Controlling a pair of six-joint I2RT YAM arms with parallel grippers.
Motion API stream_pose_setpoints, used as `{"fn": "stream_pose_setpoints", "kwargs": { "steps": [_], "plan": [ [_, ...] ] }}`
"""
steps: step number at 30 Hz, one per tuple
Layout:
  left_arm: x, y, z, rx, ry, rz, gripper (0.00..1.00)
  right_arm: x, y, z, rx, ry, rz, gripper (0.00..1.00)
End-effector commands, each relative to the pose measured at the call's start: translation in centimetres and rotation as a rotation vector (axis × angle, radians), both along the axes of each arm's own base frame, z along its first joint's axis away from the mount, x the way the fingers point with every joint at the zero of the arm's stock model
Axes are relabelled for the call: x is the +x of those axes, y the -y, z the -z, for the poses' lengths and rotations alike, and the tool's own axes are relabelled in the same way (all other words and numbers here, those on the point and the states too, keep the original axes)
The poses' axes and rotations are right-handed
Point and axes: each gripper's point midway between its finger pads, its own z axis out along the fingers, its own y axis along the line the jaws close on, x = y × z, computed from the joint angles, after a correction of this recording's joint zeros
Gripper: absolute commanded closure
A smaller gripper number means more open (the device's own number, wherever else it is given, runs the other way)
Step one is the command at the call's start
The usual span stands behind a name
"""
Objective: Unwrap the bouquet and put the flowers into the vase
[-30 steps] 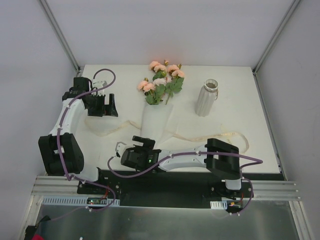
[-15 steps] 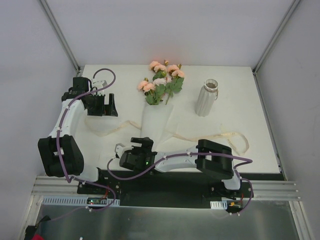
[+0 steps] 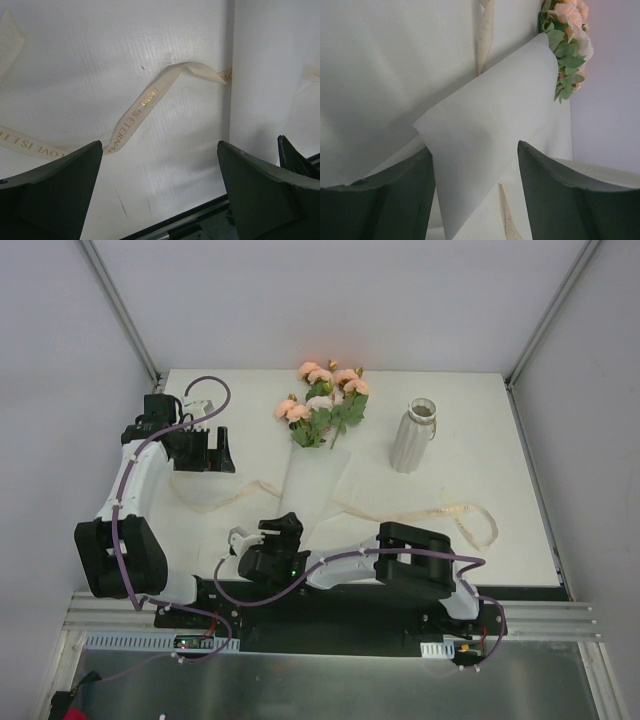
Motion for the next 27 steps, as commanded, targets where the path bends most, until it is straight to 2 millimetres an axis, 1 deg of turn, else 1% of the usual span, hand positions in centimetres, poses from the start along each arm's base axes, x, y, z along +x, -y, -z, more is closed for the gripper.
{"fn": "stream_pose_setpoints", "kwargs": {
  "steps": [1,2,3,5,6,9,10,11,12,14,15,16,17,18,19,22,23,25,26,27],
  "plan": [
    [0.0,0.1,-1.8,0.004,0.045,0.014,0.01,1.0,-0.5,-5.1,0.155,0.106,0.072,0.43],
    [0.0,0.2,-1.9,0.003,0.048,0.015,0.01,1.1,-0.3,-6.4,0.174,0.129,0.082,0.46],
    [0.0,0.2,-2.0,0.004,0.049,0.015,0.01,1.2,-0.5,-8.9,0.257,0.148,0.095,0.49],
    [0.1,0.1,-2.3,0.004,0.056,0.012,0.01,1.4,0.1,-11.4,0.310,0.186,0.124,0.51],
    [0.1,0.2,-2.4,0.002,0.059,0.016,0.01,1.4,0.4,-13.5,0.393,0.204,0.145,0.51],
    [0.1,0.1,-2.7,0.005,0.062,0.012,0.01,1.0,1.9,-16.2,0.503,0.243,0.194,0.51],
    [0.2,0.1,-2.8,0.004,0.067,0.013,0.01,0.6,2.0,-16.7,0.524,0.246,0.195,0.51],
    [0.1,0.1,-2.9,0.004,0.069,0.013,0.01,0.4,2.6,-17.0,0.539,0.258,0.217,0.51],
    [0.2,0.1,-2.9,0.005,0.068,0.014,0.01,0.2,3.0,-17.8,0.578,0.268,0.233,0.51],
    [0.2,0.1,-2.9,0.006,0.070,0.016,0.01,-0.5,3.9,-17.6,0.580,0.285,0.260,0.47],
    [0.2,0.1,-3.0,0.006,0.071,0.018,0.01,-0.7,4.2,-18.0,0.608,0.287,0.273,0.37],
    [0.2,0.1,-3.0,0.006,0.070,0.018,0.01,-0.9,4.4,-17.8,0.602,0.289,0.275,0.31],
    [0.3,0.1,-3.0,0.009,0.071,0.017,0.01,-1.1,4.8,-17.7,0.602,0.292,0.286,0.28],
    [0.3,0.2,-3.0,0.004,0.070,0.021,0.01,-1.3,5.0,-18.1,0.619,0.290,0.293,0.22],
    [0.3,0.2,-3.0,0.002,0.069,0.019,0.01,-1.4,5.2,-18.2,0.629,0.289,0.300,0.21],
    [0.4,0.3,-3.0,-0.004,0.068,0.018,0.01,-1.4,6.2,-19.8,0.677,0.290,0.332,0.19],
    [0.4,0.3,-3.1,-0.006,0.068,0.019,0.01,-1.4,6.7,-20.9,0.707,0.288,0.342,0.19],
    [0.5,0.3,-3.1,-0.008,0.069,0.017,0.01,-0.9,7.6,-22.2,0.730,0.296,0.377,0.17],
    [0.5,0.3,-3.1,-0.008,0.069,0.019,0.01,-0.8,8.4,-23.3,0.756,0.298,0.403,0.16],
    [0.5,0.4,-3.2,-0.011,0.070,0.020,0.01,-0.7,8.9,-23.9,0.770,0.299,0.416,0.15]
  ]
}}
